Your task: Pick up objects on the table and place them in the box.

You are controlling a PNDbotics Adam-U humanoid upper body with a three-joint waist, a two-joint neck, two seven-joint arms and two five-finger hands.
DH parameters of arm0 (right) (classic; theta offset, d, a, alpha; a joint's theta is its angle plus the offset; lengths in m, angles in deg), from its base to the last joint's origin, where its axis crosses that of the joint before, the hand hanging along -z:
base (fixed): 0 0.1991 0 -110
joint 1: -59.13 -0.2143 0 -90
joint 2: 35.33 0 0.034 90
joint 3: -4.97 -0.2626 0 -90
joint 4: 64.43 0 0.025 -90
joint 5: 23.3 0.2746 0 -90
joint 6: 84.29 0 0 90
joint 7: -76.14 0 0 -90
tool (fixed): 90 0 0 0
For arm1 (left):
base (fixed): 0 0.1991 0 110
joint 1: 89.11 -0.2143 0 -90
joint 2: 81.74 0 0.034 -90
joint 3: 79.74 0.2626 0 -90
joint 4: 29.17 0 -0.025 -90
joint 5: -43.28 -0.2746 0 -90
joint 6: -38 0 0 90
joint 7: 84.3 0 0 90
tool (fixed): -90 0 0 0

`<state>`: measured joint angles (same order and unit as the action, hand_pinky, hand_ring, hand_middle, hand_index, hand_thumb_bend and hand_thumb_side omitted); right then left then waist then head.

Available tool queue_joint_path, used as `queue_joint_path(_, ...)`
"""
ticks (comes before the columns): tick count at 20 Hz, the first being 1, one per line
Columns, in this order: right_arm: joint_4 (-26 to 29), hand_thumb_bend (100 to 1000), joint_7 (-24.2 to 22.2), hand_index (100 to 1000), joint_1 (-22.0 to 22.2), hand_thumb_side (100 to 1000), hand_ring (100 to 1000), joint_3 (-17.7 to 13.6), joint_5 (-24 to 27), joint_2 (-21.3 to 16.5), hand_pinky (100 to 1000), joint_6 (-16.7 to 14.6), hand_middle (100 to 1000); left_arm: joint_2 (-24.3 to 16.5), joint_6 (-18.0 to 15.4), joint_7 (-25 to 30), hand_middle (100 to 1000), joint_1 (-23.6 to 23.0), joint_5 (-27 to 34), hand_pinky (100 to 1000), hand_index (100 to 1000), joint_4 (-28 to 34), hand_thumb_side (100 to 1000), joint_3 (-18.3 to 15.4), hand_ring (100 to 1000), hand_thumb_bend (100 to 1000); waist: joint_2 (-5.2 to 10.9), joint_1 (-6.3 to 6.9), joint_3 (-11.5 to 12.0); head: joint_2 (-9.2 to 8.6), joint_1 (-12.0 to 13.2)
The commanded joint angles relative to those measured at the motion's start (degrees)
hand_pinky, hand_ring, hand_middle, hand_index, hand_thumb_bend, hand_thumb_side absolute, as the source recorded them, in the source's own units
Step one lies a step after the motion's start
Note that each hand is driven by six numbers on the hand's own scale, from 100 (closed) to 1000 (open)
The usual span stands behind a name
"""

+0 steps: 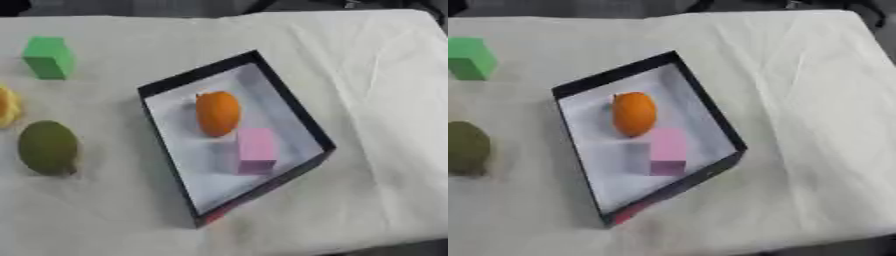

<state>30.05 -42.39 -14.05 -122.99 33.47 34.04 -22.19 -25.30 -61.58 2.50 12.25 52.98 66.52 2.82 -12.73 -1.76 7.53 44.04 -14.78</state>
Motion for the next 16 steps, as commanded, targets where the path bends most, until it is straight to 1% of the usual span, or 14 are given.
queue_joint_path(1, 0.6, 100, -0.1, 841, -0.1, 587, 903, -1.1, -0.3, -1.2, 828, 0.3, 828, -7.9, 0.3, 6.9, 789, 1.7, -4.4, 765, 880, 0.2, 429, 1.2, 853, 300, -0.26, 0.94, -0.3, -0.1, 0.3)
queue_joint_path(3, 0.6, 100, 0.0, 841, 0.0, 588, 903, -1.1, -0.3, -1.2, 829, 0.5, 828, -10.5, 0.0, 11.7, 796, 2.8, -7.4, 786, 877, -0.3, 382, 2.4, 855, 394, -0.17, 1.03, -0.6, -0.07, 0.7)
queue_joint_path(5, 0.4, 100, -0.1, 840, 0.0, 588, 902, -1.1, -0.4, -1.2, 829, 0.6, 827, -12.5, -0.9, 16.5, 806, 4.4, -10.3, 801, 875, -0.7, 358, 3.8, 854, 474, 0.01, 1.12, -0.8, -0.13, 1.4)
queue_joint_path(7, 0.2, 100, 0.1, 839, -0.1, 588, 901, -1.1, -0.3, -1.3, 829, 0.9, 826, -13.9, -1.9, 20.7, 810, 6.2, -12.6, 808, 872, -1.3, 357, 5.3, 854, 514, 0.24, 1.19, -0.9, -0.14, 1.8)
queue_joint_path(8, 0.1, 100, 0.1, 839, -0.2, 588, 900, -1.0, -0.3, -1.4, 829, 1.0, 825, -14.6, -2.5, 22.6, 810, 7.3, -13.5, 815, 865, -1.7, 342, 6.1, 850, 554, 0.37, 1.2, -1.0, -0.09, 2.0)
queue_joint_path(9, 0.0, 100, 0.2, 839, -0.2, 588, 900, -1.0, -0.2, -1.6, 828, 1.1, 825, -15.2, -3.1, 24.3, 809, 8.3, -14.2, 815, 865, -2.1, 339, 6.9, 849, 559, 0.49, 1.2, -1.1, -0.02, 2.2)
queue_joint_path(10, -0.1, 100, 0.1, 839, -0.3, 588, 900, -0.9, -0.1, -1.7, 829, 1.1, 825, -15.7, -3.7, 25.9, 805, 9.5, -14.9, 823, 861, -2.5, 321, 7.8, 849, 585, 0.6, 1.21, -1.2, 0.03, 2.5)
queue_joint_path(13, -0.5, 100, 0.1, 838, -0.5, 588, 898, -0.7, 0.0, -1.9, 828, 1.3, 823, -16.0, -5.2, 29.8, 800, 13.0, -16.1, 830, 855, -4.2, 304, 11.1, 849, 581, 0.82, 1.2, -1.5, 0.07, 3.3)
queue_joint_path(16, -1.2, 100, 0.0, 837, -0.7, 589, 897, -0.5, -0.1, -2.1, 828, 1.6, 821, -15.6, -6.4, 32.8, 795, 16.2, -15.8, 835, 855, -5.4, 271, 14.6, 855, 575, 0.96, 1.2, -1.8, 0.08, 4.2)
